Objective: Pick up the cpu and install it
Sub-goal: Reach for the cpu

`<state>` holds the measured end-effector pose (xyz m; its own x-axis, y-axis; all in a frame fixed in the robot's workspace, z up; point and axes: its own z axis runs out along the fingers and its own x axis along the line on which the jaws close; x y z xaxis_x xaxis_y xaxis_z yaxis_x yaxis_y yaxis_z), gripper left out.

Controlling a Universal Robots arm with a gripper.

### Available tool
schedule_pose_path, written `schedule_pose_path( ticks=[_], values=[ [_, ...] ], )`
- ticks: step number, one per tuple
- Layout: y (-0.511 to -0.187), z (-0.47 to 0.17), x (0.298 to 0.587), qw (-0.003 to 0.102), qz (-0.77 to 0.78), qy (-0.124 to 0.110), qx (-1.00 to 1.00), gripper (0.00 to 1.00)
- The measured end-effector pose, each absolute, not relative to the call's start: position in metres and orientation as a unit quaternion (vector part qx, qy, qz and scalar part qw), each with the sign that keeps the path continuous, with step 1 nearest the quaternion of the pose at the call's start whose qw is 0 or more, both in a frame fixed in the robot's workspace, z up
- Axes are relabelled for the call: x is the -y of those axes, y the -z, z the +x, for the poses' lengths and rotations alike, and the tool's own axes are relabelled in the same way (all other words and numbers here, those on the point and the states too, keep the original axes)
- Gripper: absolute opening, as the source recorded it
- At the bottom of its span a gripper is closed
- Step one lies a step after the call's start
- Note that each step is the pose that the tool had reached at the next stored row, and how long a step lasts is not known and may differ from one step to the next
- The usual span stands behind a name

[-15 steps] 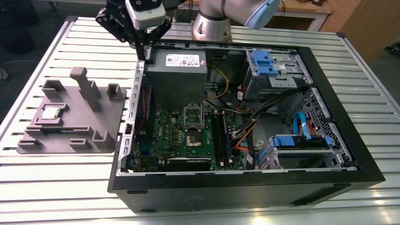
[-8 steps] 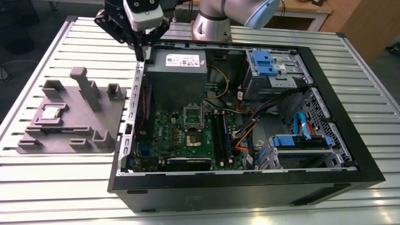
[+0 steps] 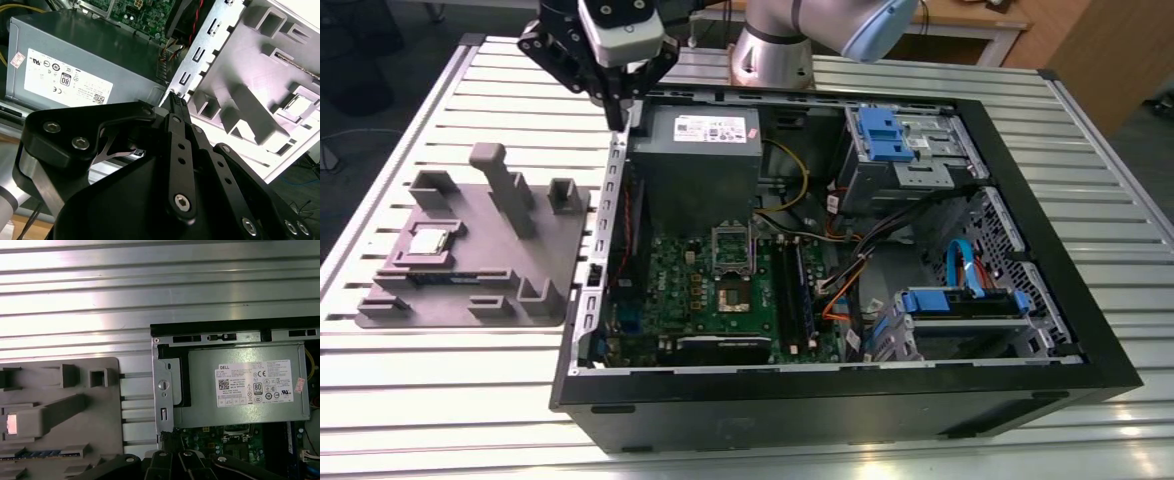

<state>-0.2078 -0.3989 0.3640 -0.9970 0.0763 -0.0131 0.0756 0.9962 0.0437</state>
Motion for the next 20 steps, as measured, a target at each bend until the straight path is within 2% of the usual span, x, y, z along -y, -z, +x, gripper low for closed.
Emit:
schedule_pose_path(
  ticks=[20],
  values=[
    [-0.3625, -0.2131, 0.3989, 0.007, 0.038, -0.022, -0.999, 0.10]
  ],
)
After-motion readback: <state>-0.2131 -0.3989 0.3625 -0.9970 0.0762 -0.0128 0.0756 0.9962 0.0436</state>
